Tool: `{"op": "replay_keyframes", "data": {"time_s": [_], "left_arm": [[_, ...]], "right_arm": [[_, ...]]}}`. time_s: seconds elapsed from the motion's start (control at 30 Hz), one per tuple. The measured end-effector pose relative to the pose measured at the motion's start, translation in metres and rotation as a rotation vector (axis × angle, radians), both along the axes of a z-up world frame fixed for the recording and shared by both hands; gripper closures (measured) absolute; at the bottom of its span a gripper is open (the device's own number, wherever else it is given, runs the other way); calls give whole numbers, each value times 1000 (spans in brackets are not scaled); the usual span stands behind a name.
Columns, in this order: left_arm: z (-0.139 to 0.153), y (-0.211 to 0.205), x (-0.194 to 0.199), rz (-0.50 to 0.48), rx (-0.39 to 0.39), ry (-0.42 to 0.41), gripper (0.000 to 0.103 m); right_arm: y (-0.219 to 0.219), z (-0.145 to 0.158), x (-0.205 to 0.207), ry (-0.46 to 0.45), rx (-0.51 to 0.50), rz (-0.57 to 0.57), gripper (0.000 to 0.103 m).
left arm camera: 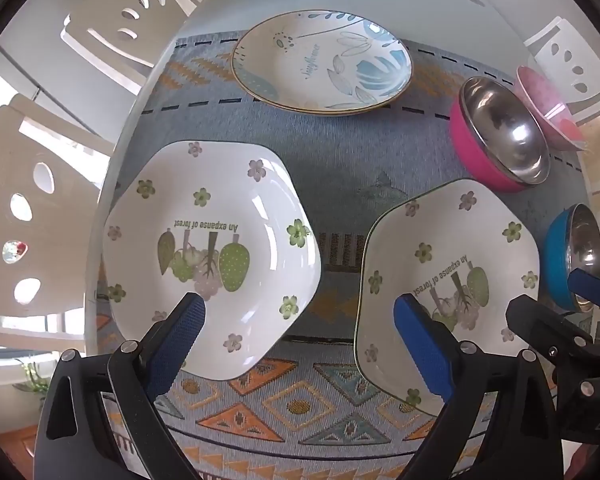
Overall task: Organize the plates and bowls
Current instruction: 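Move the right gripper toward the blue-leaf Sunflower plate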
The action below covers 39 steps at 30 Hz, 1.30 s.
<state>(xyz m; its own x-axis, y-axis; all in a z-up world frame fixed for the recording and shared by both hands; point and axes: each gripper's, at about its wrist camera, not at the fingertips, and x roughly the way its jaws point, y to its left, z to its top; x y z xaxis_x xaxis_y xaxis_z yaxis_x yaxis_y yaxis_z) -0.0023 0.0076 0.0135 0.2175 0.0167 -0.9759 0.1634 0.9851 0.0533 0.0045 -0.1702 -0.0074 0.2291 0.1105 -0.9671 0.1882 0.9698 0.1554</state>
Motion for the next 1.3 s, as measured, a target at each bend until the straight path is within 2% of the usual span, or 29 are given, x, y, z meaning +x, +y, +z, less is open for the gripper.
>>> {"op": "replay_keyframes", "data": {"time_s": [0.47, 1.03, 1.13, 1.3], "left_arm": [[-1, 2, -1, 6, -31, 5, 8], [0, 4, 0, 9, -48, 2, 9], [1, 5, 0, 12, -48, -2, 9], [2, 7, 0, 17, -57, 4, 9]], "right_arm": [[-5, 1, -4, -19, 37, -28, 0], [-4, 6, -7, -43, -8, -41, 0], [-5, 7, -7, -41, -67, -53, 0], [-7, 6, -6, -37, -15, -52, 0]]}}
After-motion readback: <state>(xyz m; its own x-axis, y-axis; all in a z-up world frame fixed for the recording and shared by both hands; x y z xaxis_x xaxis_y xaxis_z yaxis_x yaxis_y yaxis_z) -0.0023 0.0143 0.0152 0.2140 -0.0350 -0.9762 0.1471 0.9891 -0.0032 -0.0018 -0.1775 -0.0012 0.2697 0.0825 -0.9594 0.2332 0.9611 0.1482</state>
